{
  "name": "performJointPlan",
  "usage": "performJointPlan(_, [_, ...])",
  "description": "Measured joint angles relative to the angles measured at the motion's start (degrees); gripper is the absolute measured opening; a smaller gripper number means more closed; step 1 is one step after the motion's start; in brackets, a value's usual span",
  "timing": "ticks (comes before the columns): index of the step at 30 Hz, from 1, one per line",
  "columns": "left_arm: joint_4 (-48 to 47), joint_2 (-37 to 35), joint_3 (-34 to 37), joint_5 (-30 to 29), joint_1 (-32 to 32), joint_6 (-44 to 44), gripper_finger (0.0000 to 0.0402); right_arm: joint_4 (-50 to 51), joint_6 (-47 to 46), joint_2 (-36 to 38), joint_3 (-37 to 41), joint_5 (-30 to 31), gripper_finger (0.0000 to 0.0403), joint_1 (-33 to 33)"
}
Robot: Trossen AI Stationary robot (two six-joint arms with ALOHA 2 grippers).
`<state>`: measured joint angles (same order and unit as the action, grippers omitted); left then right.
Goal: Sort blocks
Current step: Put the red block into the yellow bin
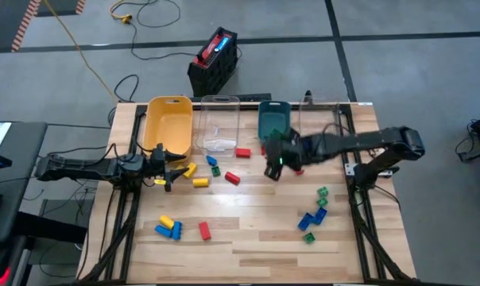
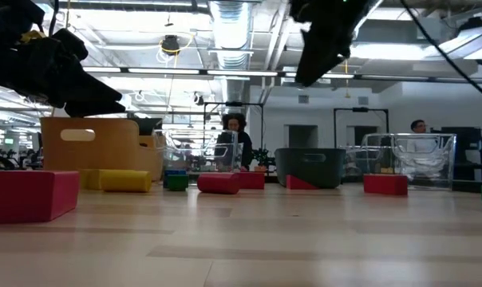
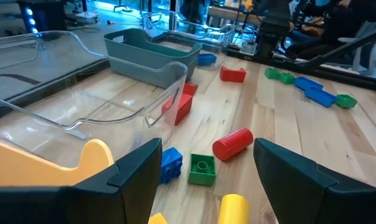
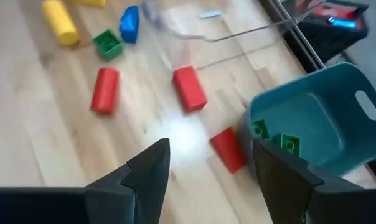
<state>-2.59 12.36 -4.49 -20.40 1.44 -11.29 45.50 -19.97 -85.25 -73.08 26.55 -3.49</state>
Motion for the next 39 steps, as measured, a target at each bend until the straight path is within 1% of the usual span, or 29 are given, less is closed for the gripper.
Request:
performJointPlan(2, [0.21, 0.00, 0.04, 0.00, 0.00, -0.09, 0.0248, 1.32, -2.72, -0.31, 0.08, 2.11, 0.0240, -3.55])
performJointPlan(4, [0.22, 0.00, 0.04, 0.00, 0.01, -0.13, 0.0248, 0.63, -5.97, -0.40, 0.96, 2.31, 0.0240, -6.43])
performJointPlan(8, [0.37, 0.00, 0.04, 0.00, -0.01, -0.20, 0.0248, -5.36, -10.74, 0.04, 6.32, 4.32, 0.0240, -12.03])
performJointPlan(11, [1.20, 0.02, 0.18, 0.19, 0.07, 0.19, 0.0248, -10.56, -13.49, 0.04, 10.63, 5.83, 0.0239, -14.92])
performJointPlan(15, [3.13, 0.15, 0.28, 1.18, 1.64, 2.34, 0.0248, -19.37, -15.05, -0.38, 14.94, 7.27, 0.0239, -17.39])
performJointPlan(18, [3.18, 0.14, 0.28, 0.77, 3.70, 3.12, 0.0248, -25.00, -16.85, -0.32, 15.98, 8.42, 0.0239, -18.95])
performJointPlan(22, [3.26, 0.13, 0.28, -1.19, 6.05, 3.83, 0.0248, -24.14, -18.53, -0.34, 14.40, 10.71, 0.0239, -21.64])
performJointPlan(25, [3.25, 0.13, 0.28, -2.31, 6.83, 4.82, 0.0248, -19.51, -21.82, -0.29, 12.79, 13.98, 0.0237, -23.31])
performJointPlan(27, [3.07, 0.13, 0.28, -2.40, 7.20, 5.03, 0.0248, -16.00, -25.06, -0.31, 11.89, 14.50, 0.0232, -24.08])
performJointPlan(30, [2.88, 0.13, 0.34, -2.40, 8.21, 5.24, 0.0248, -13.62, -28.77, -0.29, 11.78, 14.51, 0.0226, -24.49])
performJointPlan(35, [3.46, 0.13, 0.92, -2.52, 9.93, 5.66, 0.0248, -15.11, -31.07, -0.43, 11.78, 14.54, 0.0224, -25.41])
performJointPlan(39, [3.33, 0.13, 0.92, -2.62, 11.24, 5.55, 0.0248, -20.70, -29.68, -4.35, 11.72, 14.50, 0.0224, -25.42])
